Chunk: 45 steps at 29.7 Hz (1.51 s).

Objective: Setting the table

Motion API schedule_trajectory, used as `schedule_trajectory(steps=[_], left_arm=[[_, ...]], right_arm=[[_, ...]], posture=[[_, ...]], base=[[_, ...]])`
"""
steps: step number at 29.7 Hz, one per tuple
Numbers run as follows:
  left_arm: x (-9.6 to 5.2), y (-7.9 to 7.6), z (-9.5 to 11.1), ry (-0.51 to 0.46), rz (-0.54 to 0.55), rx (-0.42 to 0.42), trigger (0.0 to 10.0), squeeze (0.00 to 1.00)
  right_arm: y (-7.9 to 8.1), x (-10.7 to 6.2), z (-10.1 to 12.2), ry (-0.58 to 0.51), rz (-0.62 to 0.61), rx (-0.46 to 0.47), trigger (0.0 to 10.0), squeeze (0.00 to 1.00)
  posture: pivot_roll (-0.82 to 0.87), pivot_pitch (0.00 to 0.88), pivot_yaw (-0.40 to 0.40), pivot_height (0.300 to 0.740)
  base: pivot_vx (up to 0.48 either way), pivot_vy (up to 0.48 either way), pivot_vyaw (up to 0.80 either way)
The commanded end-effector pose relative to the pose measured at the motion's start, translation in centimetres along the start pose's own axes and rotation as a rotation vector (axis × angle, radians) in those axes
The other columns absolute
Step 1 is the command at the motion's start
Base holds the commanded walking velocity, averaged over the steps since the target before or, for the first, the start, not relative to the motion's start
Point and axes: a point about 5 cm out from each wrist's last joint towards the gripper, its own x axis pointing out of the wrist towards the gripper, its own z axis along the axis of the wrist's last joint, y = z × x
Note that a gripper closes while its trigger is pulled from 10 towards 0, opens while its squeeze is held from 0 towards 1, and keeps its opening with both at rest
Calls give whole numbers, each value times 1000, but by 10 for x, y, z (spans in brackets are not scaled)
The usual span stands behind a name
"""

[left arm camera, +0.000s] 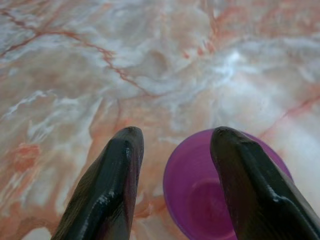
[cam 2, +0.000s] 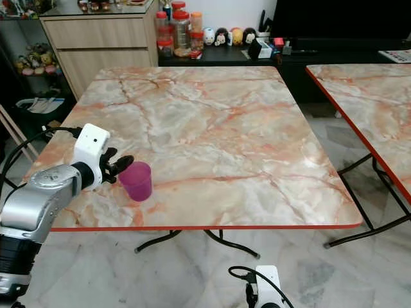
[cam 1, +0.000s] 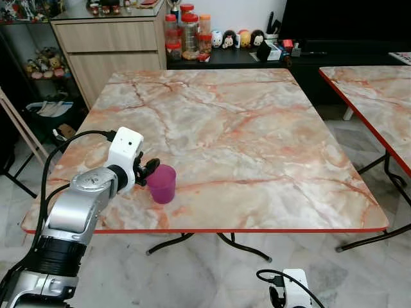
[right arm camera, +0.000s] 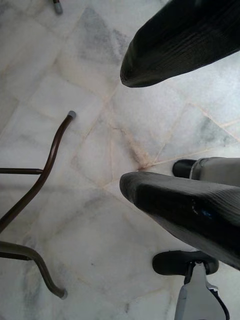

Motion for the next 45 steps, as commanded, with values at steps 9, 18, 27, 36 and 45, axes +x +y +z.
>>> schedule_trajectory(steps=[9, 18, 27, 36, 45], left_arm=[[8, -1, 6, 35, -39, 121, 10000, 0], [11, 2, 2, 66, -21, 142, 10000, 0], [18, 2, -2, 93, -36, 133, 10000, 0], [24, -4, -7, 123, -67, 116, 10000, 0], [26, -4, -7, 126, -72, 120, 0, 0]], right_arm=[[0, 1, 4, 2, 1, 1, 10000, 0], [0, 1, 3, 2, -2, 7, 10000, 0], [-2, 1, 3, 3, -9, 12, 10000, 0], [-2, 0, 0, 6, -16, 21, 10000, 0], [-4, 0, 1, 4, -24, 23, 10000, 0]], posture=[[27, 0, 11, 725], [27, 0, 4, 725], [19, 0, 11, 725], [8, 0, 20, 725], [6, 0, 20, 725]], base=[[0, 0, 0], [0, 0, 0], [0, 0, 0], [0, 0, 0], [0, 0, 0]])
